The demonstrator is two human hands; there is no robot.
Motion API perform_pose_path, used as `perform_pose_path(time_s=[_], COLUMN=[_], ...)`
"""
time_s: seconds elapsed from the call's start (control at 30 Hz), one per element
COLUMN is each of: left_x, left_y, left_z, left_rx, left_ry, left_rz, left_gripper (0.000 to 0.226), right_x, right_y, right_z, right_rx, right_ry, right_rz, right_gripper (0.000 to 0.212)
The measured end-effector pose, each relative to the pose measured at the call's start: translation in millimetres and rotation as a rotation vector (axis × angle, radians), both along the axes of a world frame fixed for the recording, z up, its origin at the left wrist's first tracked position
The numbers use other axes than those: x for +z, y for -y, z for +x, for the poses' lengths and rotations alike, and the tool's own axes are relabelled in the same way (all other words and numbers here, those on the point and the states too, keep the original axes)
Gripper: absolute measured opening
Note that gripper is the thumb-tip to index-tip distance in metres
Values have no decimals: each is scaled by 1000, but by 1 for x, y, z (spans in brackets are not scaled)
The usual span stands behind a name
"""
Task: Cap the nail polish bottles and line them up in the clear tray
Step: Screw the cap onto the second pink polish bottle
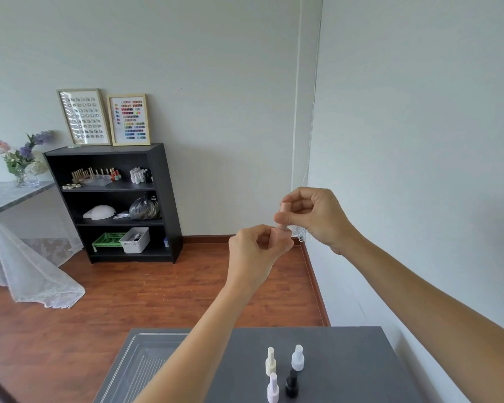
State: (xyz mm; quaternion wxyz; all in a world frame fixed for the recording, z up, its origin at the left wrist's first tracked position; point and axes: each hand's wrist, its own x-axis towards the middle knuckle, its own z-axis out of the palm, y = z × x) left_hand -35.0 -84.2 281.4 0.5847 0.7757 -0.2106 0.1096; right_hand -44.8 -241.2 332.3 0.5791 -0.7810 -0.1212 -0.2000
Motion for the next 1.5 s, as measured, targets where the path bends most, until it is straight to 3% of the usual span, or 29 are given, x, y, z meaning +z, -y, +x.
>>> perform_pose_path(time_s=[0.13, 0.3, 0.37, 0.5, 0.63, 0.83, 0.93, 1.13, 1.5], left_x=[1, 3, 1, -6, -7, 0, 1, -7, -31], left_y=[-1, -7, -7, 0, 3, -6, -11, -2, 13], left_z=[3, 6, 6, 2, 0, 6, 8, 2, 1], left_rx=[-88, -205, -169, -19, -42, -198, -265, -114, 151], left_ry=[-18, -150, -116, -3, 30, -105, -151, -70, 162], left_rz=[5, -41, -23, 2, 15, -18, -5, -33, -31], left_gripper=[11, 15, 15, 15, 12, 15, 16, 14, 40], right_x=[-4, -2, -3, -6, -11, -4, -2, -8, -28], right_y=[-4, 9, 10, 1, -7, 3, 4, -6, -29], right_z=[-1, -4, -5, -4, -5, -8, -12, -11, -12], right_rx=[-94, 280, 313, 84, -112, 229, 271, 97, -231], right_ry=[29, -135, -124, -21, 38, -102, -122, -30, 100], right_rz=[-140, -9, 55, 67, -22, 37, 84, 114, 1], right_gripper=[51, 44, 31, 20, 47, 30, 20, 11, 12])
